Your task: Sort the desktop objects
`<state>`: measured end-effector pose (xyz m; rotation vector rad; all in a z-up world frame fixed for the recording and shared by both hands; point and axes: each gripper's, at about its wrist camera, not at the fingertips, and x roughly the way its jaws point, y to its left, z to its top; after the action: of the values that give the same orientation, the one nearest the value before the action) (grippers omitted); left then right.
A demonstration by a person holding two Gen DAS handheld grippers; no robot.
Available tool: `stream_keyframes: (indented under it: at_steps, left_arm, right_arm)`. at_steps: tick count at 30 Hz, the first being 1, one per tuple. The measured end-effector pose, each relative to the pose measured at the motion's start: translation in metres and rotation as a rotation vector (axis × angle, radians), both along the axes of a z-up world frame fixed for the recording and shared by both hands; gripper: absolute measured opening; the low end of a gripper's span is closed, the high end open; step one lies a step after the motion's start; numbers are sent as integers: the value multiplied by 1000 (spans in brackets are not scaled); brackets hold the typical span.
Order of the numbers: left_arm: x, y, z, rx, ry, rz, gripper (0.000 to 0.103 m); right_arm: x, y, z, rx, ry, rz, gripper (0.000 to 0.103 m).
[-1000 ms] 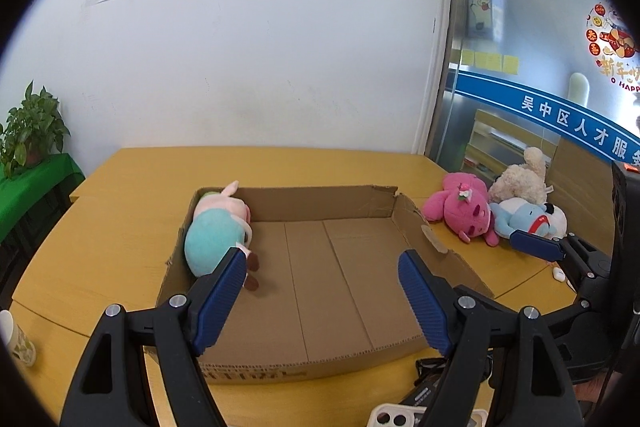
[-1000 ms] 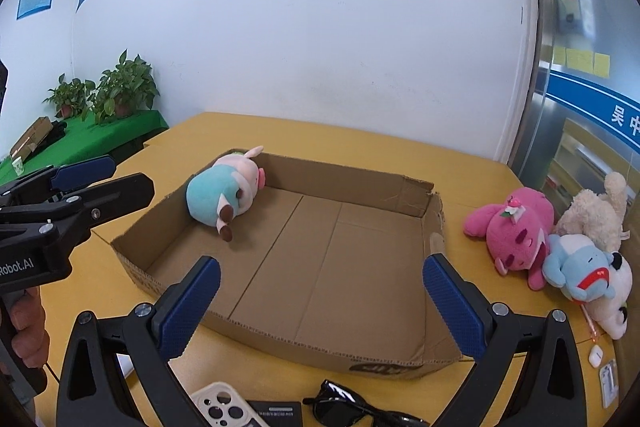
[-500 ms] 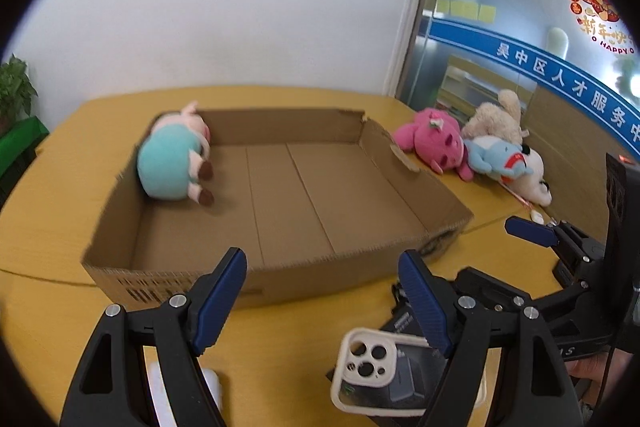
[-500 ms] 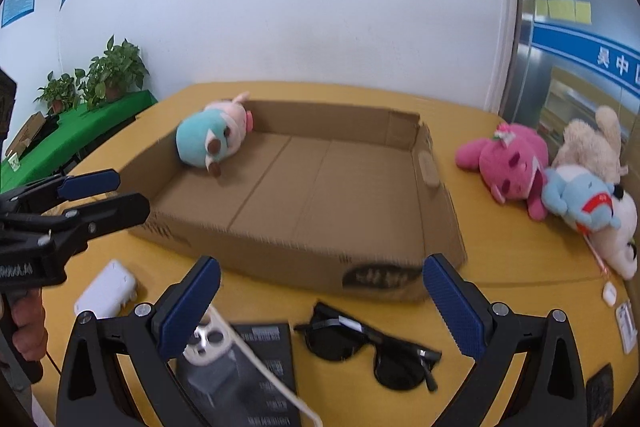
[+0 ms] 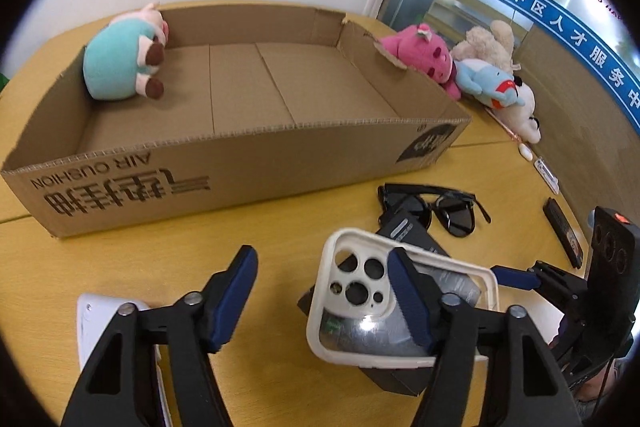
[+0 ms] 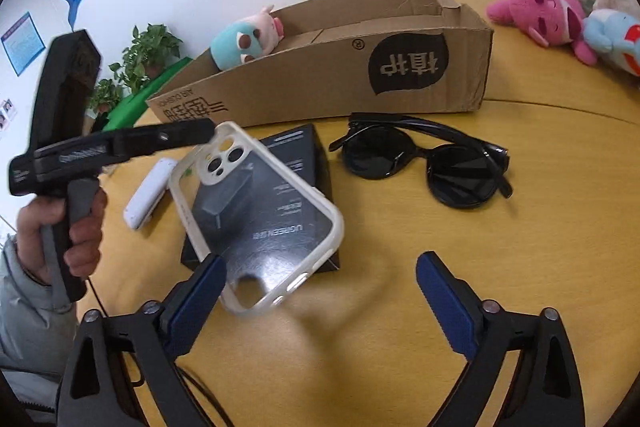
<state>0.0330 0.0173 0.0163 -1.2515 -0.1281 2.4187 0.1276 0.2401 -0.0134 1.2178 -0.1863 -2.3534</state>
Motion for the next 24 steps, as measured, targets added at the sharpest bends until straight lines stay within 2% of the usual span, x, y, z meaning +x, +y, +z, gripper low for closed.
stream_keyframes:
  at_steps: [2, 4, 6, 8, 10, 13, 18, 22, 24]
  left_arm:
    - [2, -2, -6, 2, -25, -4, 52]
    - [4, -4, -12, 11, -49, -3, 47]
    - [6, -10, -14, 51, -62, -3, 46]
    - [8, -14, -16, 83, -81, -5, 32]
    - [12, -16, -16, 101, -88, -15, 25]
    - [17, -16, -15, 91, -81, -10, 22]
    - [21, -21, -16, 122, -92, 4, 17]
    - [23, -23, -16, 134, -89, 4, 17]
    - [23, -25, -15, 140, -85, 13, 17]
  right_arm:
    - [1, -1, 1, -1, 7, 13, 77]
    - [1, -2, 0, -3, 12, 26, 67]
    - [-1, -2, 1, -21, 20, 35, 60]
    - [-2, -3, 4, -13, 37, 41, 49]
    - [-5, -2, 6, -4, 45, 37, 43]
    - [-10, 2, 10, 19, 50, 8, 43]
    - [-9, 11, 12, 2, 21, -11, 42]
    - [-8, 6, 9, -38, -4, 22, 22]
    - [-9, -1, 12, -8, 13, 26, 21]
